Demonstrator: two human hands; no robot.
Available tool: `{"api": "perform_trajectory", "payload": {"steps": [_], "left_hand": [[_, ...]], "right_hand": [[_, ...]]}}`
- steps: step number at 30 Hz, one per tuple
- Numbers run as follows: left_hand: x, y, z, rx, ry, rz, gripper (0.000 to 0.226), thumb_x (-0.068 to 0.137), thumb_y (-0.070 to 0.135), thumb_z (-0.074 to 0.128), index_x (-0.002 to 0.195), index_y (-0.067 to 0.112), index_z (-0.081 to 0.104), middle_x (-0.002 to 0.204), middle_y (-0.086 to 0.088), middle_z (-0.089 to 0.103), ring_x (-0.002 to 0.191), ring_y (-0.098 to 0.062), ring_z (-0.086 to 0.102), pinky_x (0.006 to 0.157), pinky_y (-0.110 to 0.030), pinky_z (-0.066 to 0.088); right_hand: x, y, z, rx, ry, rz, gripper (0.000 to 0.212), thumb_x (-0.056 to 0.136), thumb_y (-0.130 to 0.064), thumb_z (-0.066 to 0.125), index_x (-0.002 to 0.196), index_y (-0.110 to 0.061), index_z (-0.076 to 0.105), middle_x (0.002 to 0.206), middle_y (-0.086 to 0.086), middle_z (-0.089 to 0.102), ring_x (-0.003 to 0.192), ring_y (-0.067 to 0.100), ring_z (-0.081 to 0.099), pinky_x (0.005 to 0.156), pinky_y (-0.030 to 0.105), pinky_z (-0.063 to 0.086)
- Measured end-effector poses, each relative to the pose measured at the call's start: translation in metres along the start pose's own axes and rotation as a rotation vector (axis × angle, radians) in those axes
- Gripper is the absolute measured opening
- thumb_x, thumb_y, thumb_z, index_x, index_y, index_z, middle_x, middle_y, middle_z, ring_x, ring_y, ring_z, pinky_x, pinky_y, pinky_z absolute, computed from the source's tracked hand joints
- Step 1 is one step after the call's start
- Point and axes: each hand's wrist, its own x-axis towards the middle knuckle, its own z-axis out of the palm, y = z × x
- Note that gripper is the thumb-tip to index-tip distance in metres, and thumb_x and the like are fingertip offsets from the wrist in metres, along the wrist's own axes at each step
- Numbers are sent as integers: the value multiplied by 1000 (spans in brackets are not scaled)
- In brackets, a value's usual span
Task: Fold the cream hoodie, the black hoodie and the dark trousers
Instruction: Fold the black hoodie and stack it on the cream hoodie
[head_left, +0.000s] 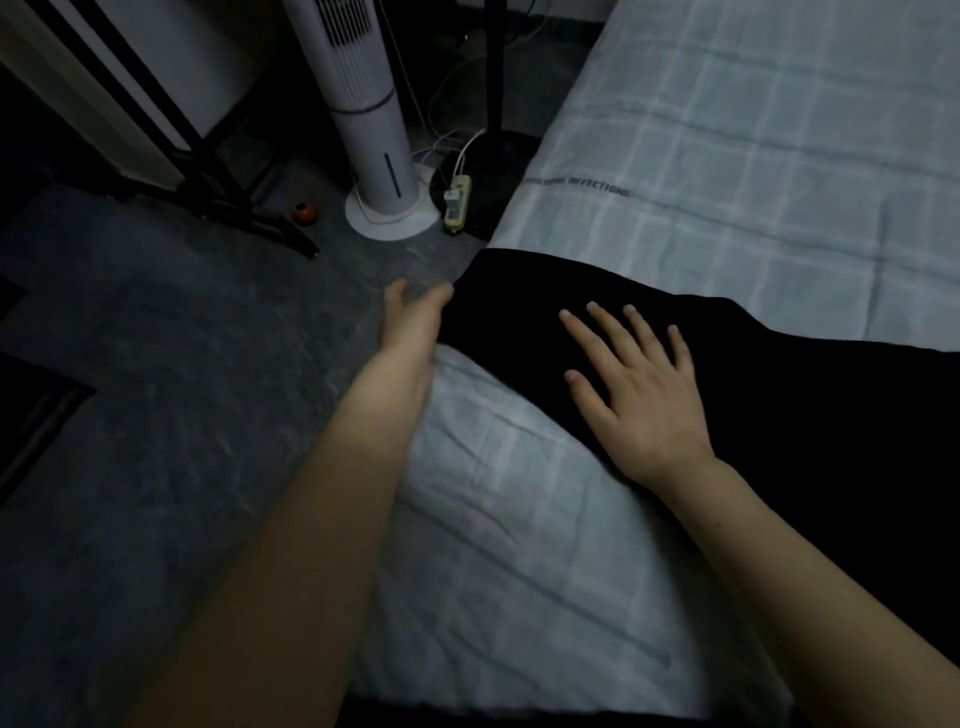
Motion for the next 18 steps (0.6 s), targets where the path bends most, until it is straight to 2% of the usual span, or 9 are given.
{"api": "perform_trajectory", "payload": {"steps": [3,6,8,10,12,14,16,18], "left_hand": [[-8,1,0,79,44,123,42,83,2,70,124,6,63,117,-15,67,106,-27,65,98,-41,53],[-28,9,-26,30,131,361,41,86,5,70,126,12,63,124,-5,58,109,-12,60,98,-23,50],[-35,9,-50,21,160,495,42,86,6,70,127,15,63,124,-2,52,110,-9,59,97,-19,49],[-35,-5,-64,-6,140,476,45,84,7,72,127,18,63,124,-3,55,108,-14,62,96,-23,52],[-34,-27,-71,-15,109,379,48,83,5,72,128,17,62,125,-7,61,105,-14,64,93,-23,53],[-32,-44,-75,-33,87,301,48,85,1,70,131,13,59,120,-3,63,99,-4,63,87,-17,52],[-32,-52,-77,-46,63,255,51,87,6,70,135,17,56,108,7,61,90,10,61,84,-16,52],[-33,-57,-78,-68,27,229,54,88,8,70,138,21,53,107,7,57,84,14,60,82,-15,52]], "right_hand": [[0,2,-3,52,-9,1,63,93,-60,14,154,-45,20,163,-12,23,153,19,12,122,47,2],[-5,-10,-24,196,-32,-21,64,92,-61,17,154,-46,22,163,-16,21,153,15,10,122,45,0],[-8,-21,-39,212,-20,-92,61,94,-60,21,154,-47,21,162,-19,21,153,12,9,122,44,1],[-9,-27,-44,175,-44,-144,60,94,-61,20,153,-50,18,162,-20,19,153,11,8,122,45,2],[-10,-28,-36,103,-121,-155,60,93,-64,15,152,-54,13,164,-19,16,154,14,4,122,47,1],[-14,-27,-19,-7,-167,-173,61,93,-65,12,153,-53,10,165,-14,14,154,19,2,122,49,1],[-19,-25,-5,-74,-160,-186,62,94,-63,14,154,-49,13,166,-10,14,154,24,3,122,52,2],[-20,-24,1,-84,-135,-178,61,96,-61,17,155,-46,17,165,-7,16,154,26,6,122,54,5]]}}
